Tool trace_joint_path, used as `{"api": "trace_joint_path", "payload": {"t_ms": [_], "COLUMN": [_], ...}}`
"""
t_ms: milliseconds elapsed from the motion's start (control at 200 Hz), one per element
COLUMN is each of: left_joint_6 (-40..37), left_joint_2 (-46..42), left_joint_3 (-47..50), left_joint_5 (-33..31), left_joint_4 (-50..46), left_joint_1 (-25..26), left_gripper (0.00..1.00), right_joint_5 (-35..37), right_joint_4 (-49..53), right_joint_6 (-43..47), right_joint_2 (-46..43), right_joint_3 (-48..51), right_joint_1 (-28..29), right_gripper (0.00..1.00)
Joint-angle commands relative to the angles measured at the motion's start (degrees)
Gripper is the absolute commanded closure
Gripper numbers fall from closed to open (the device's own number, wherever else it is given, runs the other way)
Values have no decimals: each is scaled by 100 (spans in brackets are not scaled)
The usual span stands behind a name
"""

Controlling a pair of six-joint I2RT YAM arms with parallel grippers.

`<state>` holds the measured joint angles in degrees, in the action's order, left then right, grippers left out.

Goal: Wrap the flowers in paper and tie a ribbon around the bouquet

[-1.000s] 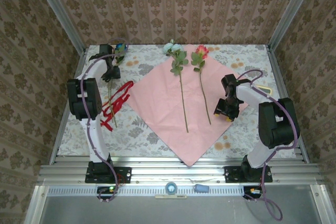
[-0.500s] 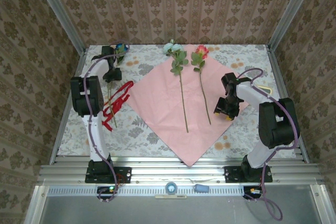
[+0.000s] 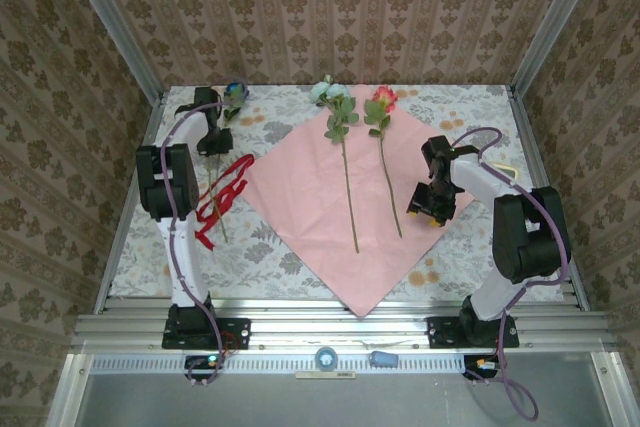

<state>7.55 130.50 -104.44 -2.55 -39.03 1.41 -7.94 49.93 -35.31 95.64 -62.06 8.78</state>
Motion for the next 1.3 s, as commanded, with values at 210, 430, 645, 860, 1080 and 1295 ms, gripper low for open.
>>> {"api": "trace_joint_path", "payload": {"t_ms": [210,430,645,860,1080,1295], "left_joint_6": [-118,189,1320,3229,4065,4492], "left_joint_2": [-444,-1127,-2290,-2738,-1560,-52], "left_joint_3": [68,93,518,1334,750,-212], "left_joint_5": [13,203,1166,2106,1811,1828], "left_joint_4": [-53,-220,-37,1856,3211,3344], "left_joint_1": [73,280,695,2203,3581,3744], "left_gripper": [100,100,100,100,100,100], "right_joint_5": [-32,-14,-11,-65,-132,-162], "right_joint_4": [134,137,28,-104,-139,-80], "right_joint_6": [-11,-5,26,63,94,137], "right_joint_2": [-56,-132,-221,-356,-549,-764], "right_joint_3": [-157,-140,-19,183,300,366], "right_joint_1": [-7,-7,-16,-65,-86,-109], "right_gripper": [53,53,53,53,53,53]}}
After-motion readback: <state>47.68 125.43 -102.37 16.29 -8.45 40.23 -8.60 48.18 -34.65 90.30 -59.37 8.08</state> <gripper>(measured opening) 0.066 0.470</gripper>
